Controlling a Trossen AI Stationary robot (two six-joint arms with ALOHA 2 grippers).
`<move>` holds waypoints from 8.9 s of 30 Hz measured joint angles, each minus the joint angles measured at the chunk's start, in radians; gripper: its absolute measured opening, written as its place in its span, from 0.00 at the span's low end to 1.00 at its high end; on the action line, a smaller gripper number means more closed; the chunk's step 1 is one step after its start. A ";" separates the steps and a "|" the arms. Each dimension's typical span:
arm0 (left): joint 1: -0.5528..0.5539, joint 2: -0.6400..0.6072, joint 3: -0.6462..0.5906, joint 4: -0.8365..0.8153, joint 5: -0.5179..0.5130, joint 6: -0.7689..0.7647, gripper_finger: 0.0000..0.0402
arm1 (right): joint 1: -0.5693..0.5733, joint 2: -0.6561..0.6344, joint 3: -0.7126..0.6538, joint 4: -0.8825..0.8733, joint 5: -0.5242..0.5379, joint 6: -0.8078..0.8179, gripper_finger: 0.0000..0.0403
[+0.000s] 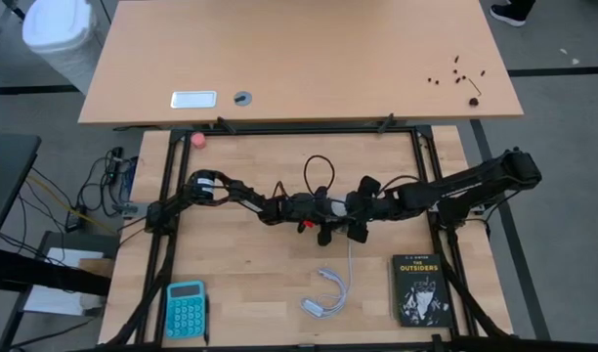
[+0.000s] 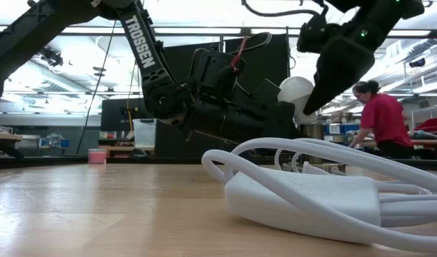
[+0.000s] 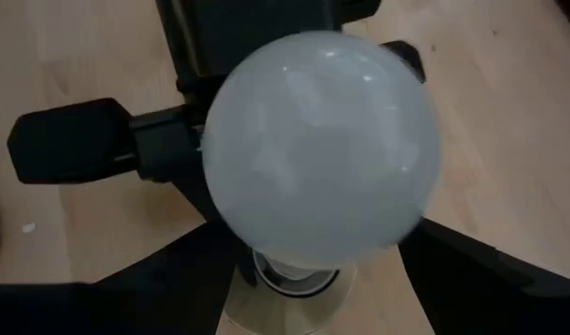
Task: Screw lightbulb
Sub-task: Insert the white lightbulb into the silver lamp
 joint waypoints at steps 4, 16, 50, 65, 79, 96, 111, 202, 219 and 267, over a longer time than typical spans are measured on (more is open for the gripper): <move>0.000 0.000 0.000 0.000 0.000 0.000 0.51 | 0.005 -0.017 0.000 -0.006 0.004 -0.001 0.74; 0.000 0.000 0.000 0.000 0.001 0.000 0.51 | 0.018 -0.013 0.000 -0.015 0.009 0.013 0.74; 0.000 0.000 0.000 0.000 0.001 -0.001 0.51 | 0.018 -0.012 0.002 -0.030 0.003 0.021 0.74; 0.000 0.000 0.000 0.000 0.001 -0.001 0.51 | 0.036 -0.014 0.002 -0.121 0.028 0.067 0.74; 0.000 0.000 0.000 -0.002 0.001 -0.001 0.51 | 0.040 -0.023 0.002 -0.161 0.028 0.101 0.74; 0.000 0.000 0.000 -0.004 0.001 -0.001 0.51 | 0.049 -0.023 0.002 -0.145 -0.007 0.155 0.74; 0.000 0.000 0.000 -0.005 0.004 -0.003 0.51 | 0.187 -0.028 -0.192 0.017 0.172 0.328 0.74; 0.006 -0.012 0.001 -0.126 0.311 0.053 0.51 | 0.045 0.201 -0.546 1.469 -0.133 -0.101 0.58; 0.005 -0.011 0.000 -0.107 0.142 -0.011 0.51 | 0.128 0.169 -0.577 1.441 0.124 -0.133 0.42; -0.021 -0.010 0.000 -0.079 -0.092 -0.078 0.51 | 0.023 -0.056 -0.432 0.775 0.030 -0.009 0.77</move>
